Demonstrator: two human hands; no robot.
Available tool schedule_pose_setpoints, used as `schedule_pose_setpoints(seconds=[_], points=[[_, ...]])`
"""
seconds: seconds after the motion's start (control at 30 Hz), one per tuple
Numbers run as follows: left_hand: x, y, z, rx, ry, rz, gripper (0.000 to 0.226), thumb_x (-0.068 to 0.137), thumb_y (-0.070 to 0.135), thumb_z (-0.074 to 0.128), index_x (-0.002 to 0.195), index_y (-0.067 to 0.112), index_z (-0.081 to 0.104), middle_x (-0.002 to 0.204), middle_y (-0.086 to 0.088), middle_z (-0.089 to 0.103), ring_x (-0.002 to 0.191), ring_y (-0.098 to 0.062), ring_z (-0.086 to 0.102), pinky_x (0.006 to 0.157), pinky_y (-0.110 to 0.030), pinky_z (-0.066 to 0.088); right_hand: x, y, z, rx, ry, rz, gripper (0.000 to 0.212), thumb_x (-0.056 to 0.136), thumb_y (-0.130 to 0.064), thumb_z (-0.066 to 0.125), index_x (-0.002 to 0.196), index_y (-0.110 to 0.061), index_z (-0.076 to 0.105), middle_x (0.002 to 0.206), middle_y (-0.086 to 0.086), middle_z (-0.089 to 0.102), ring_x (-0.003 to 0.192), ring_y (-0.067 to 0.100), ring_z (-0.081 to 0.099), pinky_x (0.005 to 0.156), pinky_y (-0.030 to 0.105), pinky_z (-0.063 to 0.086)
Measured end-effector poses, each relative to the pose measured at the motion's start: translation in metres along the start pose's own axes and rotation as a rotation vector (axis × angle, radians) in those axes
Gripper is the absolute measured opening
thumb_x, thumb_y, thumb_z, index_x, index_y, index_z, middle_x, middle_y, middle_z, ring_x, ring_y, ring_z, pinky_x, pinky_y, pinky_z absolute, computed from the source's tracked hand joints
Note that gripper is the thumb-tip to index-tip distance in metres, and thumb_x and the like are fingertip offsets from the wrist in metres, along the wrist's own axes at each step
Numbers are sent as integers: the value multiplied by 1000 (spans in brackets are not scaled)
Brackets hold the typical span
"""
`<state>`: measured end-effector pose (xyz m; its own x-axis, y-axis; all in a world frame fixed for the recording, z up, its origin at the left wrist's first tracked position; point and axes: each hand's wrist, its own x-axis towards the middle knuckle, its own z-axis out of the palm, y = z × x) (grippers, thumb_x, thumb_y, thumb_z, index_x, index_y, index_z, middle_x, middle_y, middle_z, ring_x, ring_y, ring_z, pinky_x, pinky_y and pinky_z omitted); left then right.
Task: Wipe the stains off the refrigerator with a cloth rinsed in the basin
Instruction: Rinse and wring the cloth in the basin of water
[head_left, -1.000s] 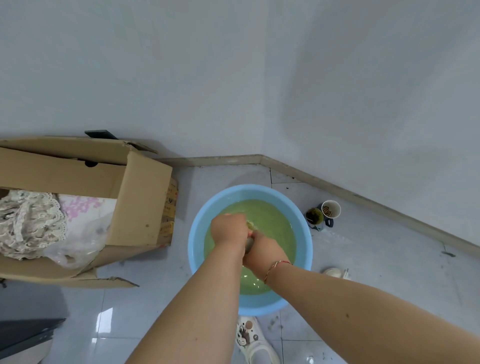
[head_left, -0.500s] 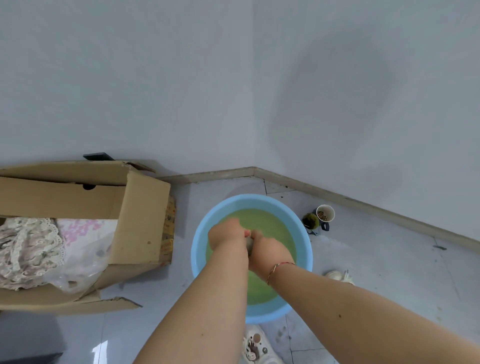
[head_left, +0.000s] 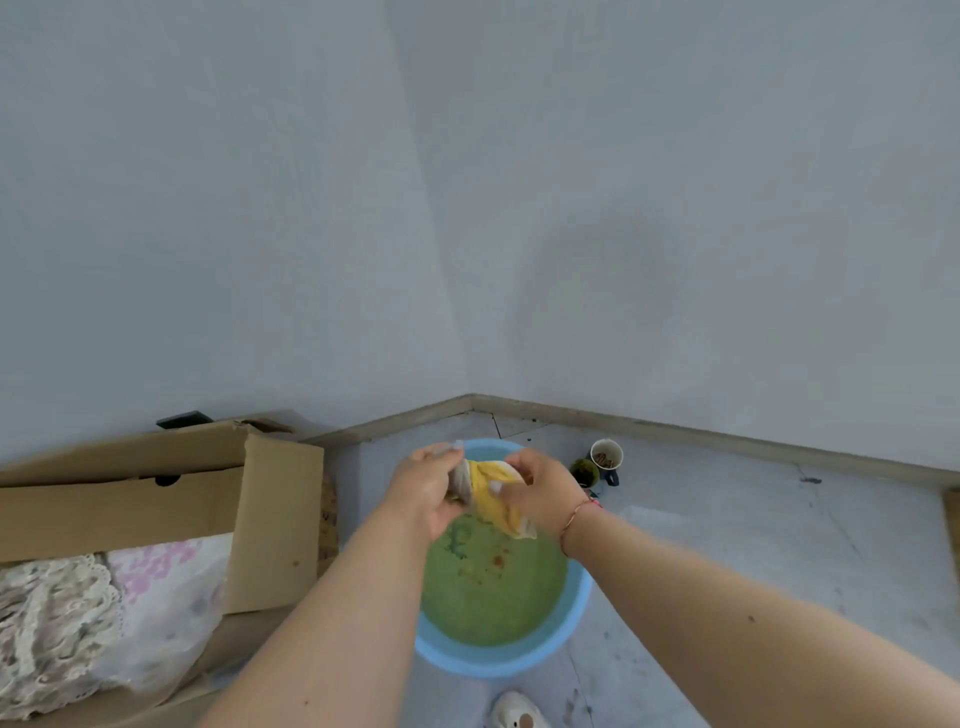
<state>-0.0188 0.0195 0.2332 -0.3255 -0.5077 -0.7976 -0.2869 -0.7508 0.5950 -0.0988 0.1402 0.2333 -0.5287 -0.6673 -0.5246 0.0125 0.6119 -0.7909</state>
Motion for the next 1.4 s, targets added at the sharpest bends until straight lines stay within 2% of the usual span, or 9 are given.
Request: schedule_pose_setpoints(seconds=[0.17, 0.53, 0.63, 0.8, 0.9, 1.0, 1.17, 1.3, 1.4], points=[[-41, 23, 26, -18, -200, 97, 23, 89, -5, 56, 109, 6, 57, 105, -18, 56, 87, -27, 59, 79, -46, 51, -18, -20, -53, 105, 188, 26, 12, 94, -20, 53, 97, -15, 63, 85, 3, 62, 81, 19, 57, 72, 29, 50], [-135, 11, 70, 370, -532, 342, 56, 75, -23, 46, 120, 9, 56, 113, -18, 61, 99, -27, 65, 70, -36, 56, -117, -37, -147, 308, 495, -169, 7, 96, -23, 50, 97, -20, 57, 81, -3, 57, 80, 17, 56, 72, 31, 50], [-176, 6, 85, 540, -676, 346, 59, 64, 2, 55, 121, 16, 57, 111, -9, 65, 98, -21, 64, 74, -34, 51, -163, -48, -170, 216, 395, -287, 7, 95, -23, 53, 95, -27, 58, 83, -6, 61, 77, 11, 58, 70, 25, 52], [-232, -8, 109, 770, -804, 440, 38, 78, 42, 70, 109, 20, 71, 113, -4, 71, 113, -23, 62, 106, -46, 40, -230, -67, -199, -45, 225, -371, 12, 87, -26, 66, 98, -30, 63, 77, -9, 61, 69, 5, 57, 65, 18, 49], [-256, -16, 123, 580, -711, 490, 31, 85, 32, 70, 104, 8, 71, 107, -9, 73, 107, -23, 65, 100, -36, 48, -246, -60, -219, 194, 471, -291, 27, 80, -37, 71, 102, -25, 59, 89, -3, 64, 79, 12, 61, 74, 28, 53], [-289, -25, 136, 425, -680, 511, 24, 93, 27, 59, 103, 8, 69, 96, -7, 73, 89, -18, 67, 84, -31, 54, -271, -40, -232, 258, 723, -73, 47, 71, -60, 62, 82, -14, 55, 81, 3, 58, 71, 20, 54, 70, 36, 48], [-332, -40, 150, 476, -681, 548, 32, 98, 33, 50, 109, 9, 68, 103, -11, 74, 97, -25, 70, 92, -40, 53, -316, -13, -209, 428, 443, 116, 60, 76, -70, 56, 78, -10, 60, 70, 4, 57, 61, 19, 52, 59, 26, 43], [-353, -46, 159, 554, -731, 569, 37, 101, 35, 43, 113, 9, 67, 105, -13, 73, 99, -28, 69, 91, -43, 54, -333, -5, -207, 399, 546, -9, 33, 80, -39, 72, 81, -8, 61, 73, 6, 63, 63, 17, 59, 58, 27, 54], [-360, -42, 164, 462, -719, 531, 37, 100, 37, 41, 117, 12, 62, 107, -12, 73, 98, -28, 70, 86, -47, 56, -344, 6, -221, 598, 612, -77, 19, 89, -16, 63, 76, -2, 61, 78, 19, 64, 71, 31, 63, 72, 41, 58]])
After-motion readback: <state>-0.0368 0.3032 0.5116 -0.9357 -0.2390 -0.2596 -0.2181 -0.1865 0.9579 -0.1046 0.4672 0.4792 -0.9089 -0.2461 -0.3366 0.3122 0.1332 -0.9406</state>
